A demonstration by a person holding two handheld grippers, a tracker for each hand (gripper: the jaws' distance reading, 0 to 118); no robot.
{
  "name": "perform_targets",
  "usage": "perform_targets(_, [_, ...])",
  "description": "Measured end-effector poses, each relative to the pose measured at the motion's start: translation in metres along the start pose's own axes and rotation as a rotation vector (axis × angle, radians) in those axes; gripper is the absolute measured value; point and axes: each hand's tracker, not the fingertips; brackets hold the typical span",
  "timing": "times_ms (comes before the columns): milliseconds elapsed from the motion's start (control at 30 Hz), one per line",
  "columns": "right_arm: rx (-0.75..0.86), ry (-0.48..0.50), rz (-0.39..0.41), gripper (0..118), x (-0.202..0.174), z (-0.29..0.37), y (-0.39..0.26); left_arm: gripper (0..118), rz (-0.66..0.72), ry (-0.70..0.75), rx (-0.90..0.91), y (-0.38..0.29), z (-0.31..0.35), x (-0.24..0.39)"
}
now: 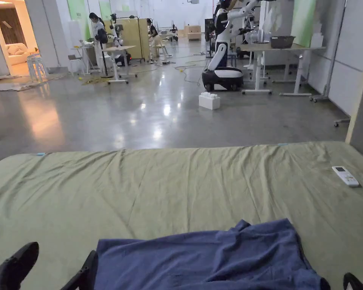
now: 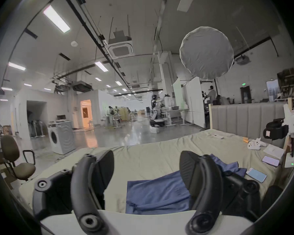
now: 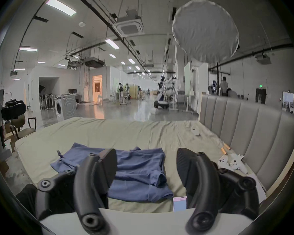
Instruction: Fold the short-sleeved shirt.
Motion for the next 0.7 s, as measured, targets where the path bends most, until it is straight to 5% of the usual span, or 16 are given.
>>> perform_targets(67, [0.007,0.002,-0.012,58,-0.01,0.009,0.004,60,0.066,-0.036,-0.02,0.006,0.014,0.008])
perform_targets(167, [0.042,0.014,-0.042,13,-0.021,0.02,0.01,6,0.138,-0.099,-0.056,0.009,0.027,0.017])
perform_targets(333, [0.092,0.01,0.059,0,-0.032,0.024,0.018,4,0.086,-0.097,-0.082,0.013,0.038,0.019])
perform_targets(700, [-0.005,0.025,-0.026,0,-0.024,0.021,0.004,1,0.146,-0.045,-0.252,-0.021,0.016,-0.021])
